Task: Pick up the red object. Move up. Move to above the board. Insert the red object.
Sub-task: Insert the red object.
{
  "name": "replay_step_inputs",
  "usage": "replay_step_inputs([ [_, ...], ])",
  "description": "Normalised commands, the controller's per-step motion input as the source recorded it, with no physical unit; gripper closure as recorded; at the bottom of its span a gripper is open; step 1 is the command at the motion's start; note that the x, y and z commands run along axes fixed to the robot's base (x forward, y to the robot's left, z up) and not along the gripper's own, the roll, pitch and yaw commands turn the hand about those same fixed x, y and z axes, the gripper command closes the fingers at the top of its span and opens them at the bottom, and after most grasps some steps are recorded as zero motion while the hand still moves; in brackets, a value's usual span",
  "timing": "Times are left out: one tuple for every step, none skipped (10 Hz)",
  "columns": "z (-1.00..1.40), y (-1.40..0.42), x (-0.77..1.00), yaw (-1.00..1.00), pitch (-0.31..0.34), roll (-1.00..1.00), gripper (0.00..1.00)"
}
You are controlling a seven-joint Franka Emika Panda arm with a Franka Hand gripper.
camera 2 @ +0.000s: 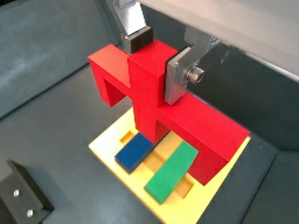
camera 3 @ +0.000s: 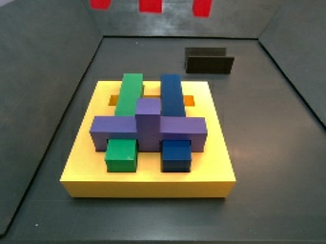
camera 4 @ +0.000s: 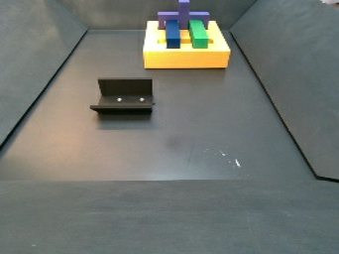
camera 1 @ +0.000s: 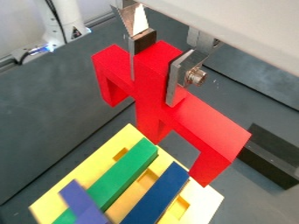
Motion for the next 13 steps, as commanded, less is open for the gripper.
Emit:
replay_step_inputs([
  [-0.75, 0.07, 0.00, -0.01, -0.040, 0.06, 1.00],
  [-0.83, 0.00, 0.00, 0.00, -0.084, 0.08, 1.00],
  [-0.85, -0.03, 0.06, 0.00, -0.076, 0.15, 1.00],
  [-0.75, 0.00, 0.09, 0.00, -0.040, 0.16, 1.00],
  [-0.69, -0.02, 0.15, 0.00, -0.016, 0.19, 1.00],
  [-0.63, -0.10, 0.15, 0.00, 0.000, 0.22, 1.00],
  [-0.57, -0.15, 0.02, 0.00, -0.019, 0.22, 1.00],
  [-0.40, -0.19, 0.00, 0.00, -0.027, 0.16, 1.00],
  [-0.23, -0.17, -0.04, 0.00, -0.016, 0.08, 1.00],
  [-0.09, -0.07, 0.00, 0.00, -0.004, 0.00, 1.00],
  [-0.19, -0.04, 0.00, 0.00, -0.043, 0.00, 1.00],
  [-0.29, -0.04, 0.10, 0.00, -0.051, 0.00, 1.00],
  [-0.33, -0.05, 0.06, 0.00, -0.057, 0.00, 1.00],
])
